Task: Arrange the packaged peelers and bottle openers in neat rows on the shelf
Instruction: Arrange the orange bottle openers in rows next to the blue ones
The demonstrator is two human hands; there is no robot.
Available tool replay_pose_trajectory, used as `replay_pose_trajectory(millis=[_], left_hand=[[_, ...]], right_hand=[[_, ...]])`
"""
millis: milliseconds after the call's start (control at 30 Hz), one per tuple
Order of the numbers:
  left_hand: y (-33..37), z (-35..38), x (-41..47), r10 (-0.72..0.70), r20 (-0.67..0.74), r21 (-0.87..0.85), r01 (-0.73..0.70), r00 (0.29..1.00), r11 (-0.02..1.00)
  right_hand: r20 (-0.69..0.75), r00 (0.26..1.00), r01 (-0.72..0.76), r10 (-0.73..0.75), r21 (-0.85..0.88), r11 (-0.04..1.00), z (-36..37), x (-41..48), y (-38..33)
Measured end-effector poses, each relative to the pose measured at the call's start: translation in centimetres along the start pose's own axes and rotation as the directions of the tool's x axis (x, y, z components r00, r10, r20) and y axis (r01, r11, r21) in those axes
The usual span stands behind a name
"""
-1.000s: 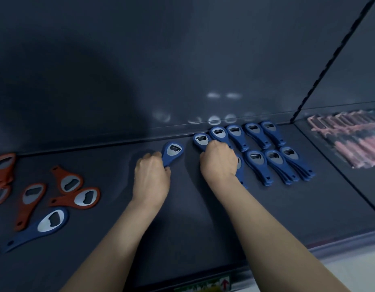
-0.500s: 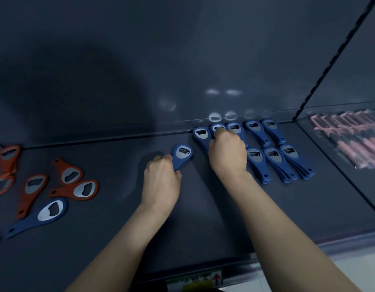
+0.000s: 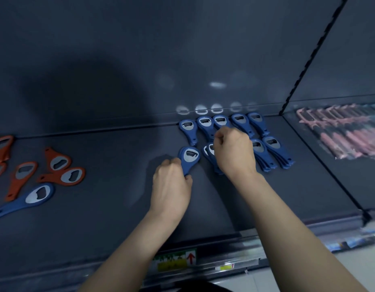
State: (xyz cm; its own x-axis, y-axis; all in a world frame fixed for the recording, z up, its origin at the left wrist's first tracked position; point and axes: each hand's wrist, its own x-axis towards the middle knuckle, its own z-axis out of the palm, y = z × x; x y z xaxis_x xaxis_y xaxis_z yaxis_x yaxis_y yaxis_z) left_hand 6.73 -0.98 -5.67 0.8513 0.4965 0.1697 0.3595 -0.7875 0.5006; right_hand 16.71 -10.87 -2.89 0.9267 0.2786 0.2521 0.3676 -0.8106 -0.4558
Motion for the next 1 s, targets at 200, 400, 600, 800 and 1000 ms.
replay_pose_trajectory(millis=[200, 400, 600, 800, 1000], left_hand=[[1.3, 0.8, -0.9, -0.029, 0.038, -0.076, 0.032, 0.999, 0.997], [0.8, 1.1, -1.5, 0.005, 0.064, -0.218, 0.009, 0.998, 0.976], [0.4, 1.1, -1.3, 0.152, 0.083, -0.255, -0.126, 0.985, 0.959], [-0.1, 1.1, -0.3, 0.279, 0.117, -0.15, -0.26, 0.953, 0.954], [-0.6, 1.2, 0.1, 0.367, 0.131, -0.115, -0.354, 0.921, 0.928]], right_hand=[[0.064, 0.998, 0.025, -0.027, 0.035, 0.999, -0.2, -1.7, 1.1], [0.166, 0.986, 0.005, 0.007, -0.072, 0.997, 0.1, -2.9, 1.6], [0.219, 0.972, -0.049, 0.08, -0.145, 0.988, 0.4, -3.2, 0.9], [0.171, 0.98, -0.061, 0.096, -0.202, 0.978, 0.8, -3.5, 0.5], [0.124, 0.973, -0.163, 0.194, -0.22, 0.962, 1.0, -4.1, 0.4]])
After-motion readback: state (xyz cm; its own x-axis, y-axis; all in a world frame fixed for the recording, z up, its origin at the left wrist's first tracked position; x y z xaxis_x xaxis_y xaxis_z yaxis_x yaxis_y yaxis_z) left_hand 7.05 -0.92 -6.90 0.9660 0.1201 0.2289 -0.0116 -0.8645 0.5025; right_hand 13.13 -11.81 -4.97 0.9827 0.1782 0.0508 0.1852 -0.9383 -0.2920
